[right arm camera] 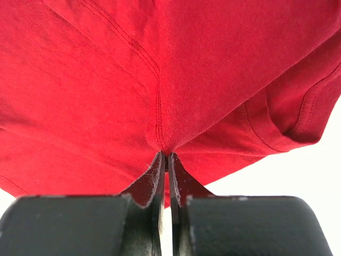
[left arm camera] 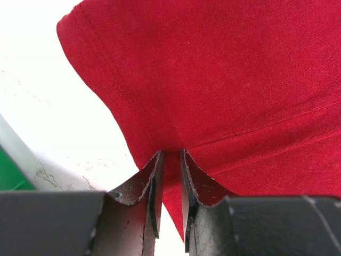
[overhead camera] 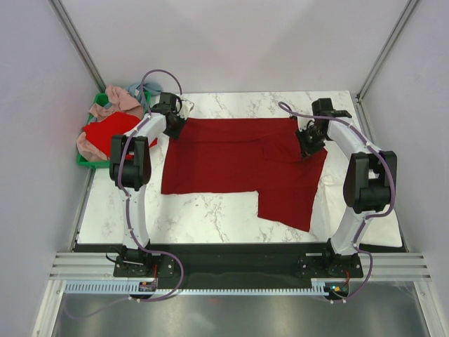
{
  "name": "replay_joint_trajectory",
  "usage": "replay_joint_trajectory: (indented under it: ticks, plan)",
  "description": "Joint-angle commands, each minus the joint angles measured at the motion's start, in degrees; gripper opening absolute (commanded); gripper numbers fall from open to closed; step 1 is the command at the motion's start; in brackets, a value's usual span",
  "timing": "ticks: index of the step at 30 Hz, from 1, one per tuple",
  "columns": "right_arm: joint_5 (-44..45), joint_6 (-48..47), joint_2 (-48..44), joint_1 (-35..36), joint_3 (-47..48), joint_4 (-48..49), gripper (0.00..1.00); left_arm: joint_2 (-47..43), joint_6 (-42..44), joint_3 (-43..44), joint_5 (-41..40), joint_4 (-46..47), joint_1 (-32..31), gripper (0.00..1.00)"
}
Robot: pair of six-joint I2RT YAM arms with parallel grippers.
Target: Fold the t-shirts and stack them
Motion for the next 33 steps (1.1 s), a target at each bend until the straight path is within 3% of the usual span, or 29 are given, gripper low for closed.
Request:
replay_joint_trajectory:
  ticks: [1,5,6,11,18,23,33]
  plan:
    - [-1.9,1.2,-1.6,0.3,3.8,-0.7,0.09,0.9,-0.9,2.4,-0.9,0.3,0.5,0.25]
    - [-4.1,0.9,-0.4,0.2,11.2,-3.5,0.39,0.5,-0.8,2.5,-1.1,0.1,0.5,0.25]
    - [-4.4,0.9,0.8,-0.1,14.2,-4.9,0.41,0.4,-0.6,2.5,-1.2,0.1,0.5,0.25]
    - [-4.5,5.8,6.7,-2.6,34.9,-1.6,0.42,0.1,0.9,2.6,-1.3,-0.2,0.5,0.25]
    - [-0.7,6.1,16.2,-4.9,37.6,4.7,0.38,0.2,1.2,2.5,-1.3,-0.9,0.4,0.25]
    - [-1.0,7.5,26.3,-5.2,45.1,5.9,0.33,0.5,1.2,2.0,-2.9,-0.9,0.4,0.25]
    - [0.5,7.2,33.2,-5.2,49.4,8.8,0.32,1.3,1.4,2.9,-3.3,-0.9,0.4,0.25]
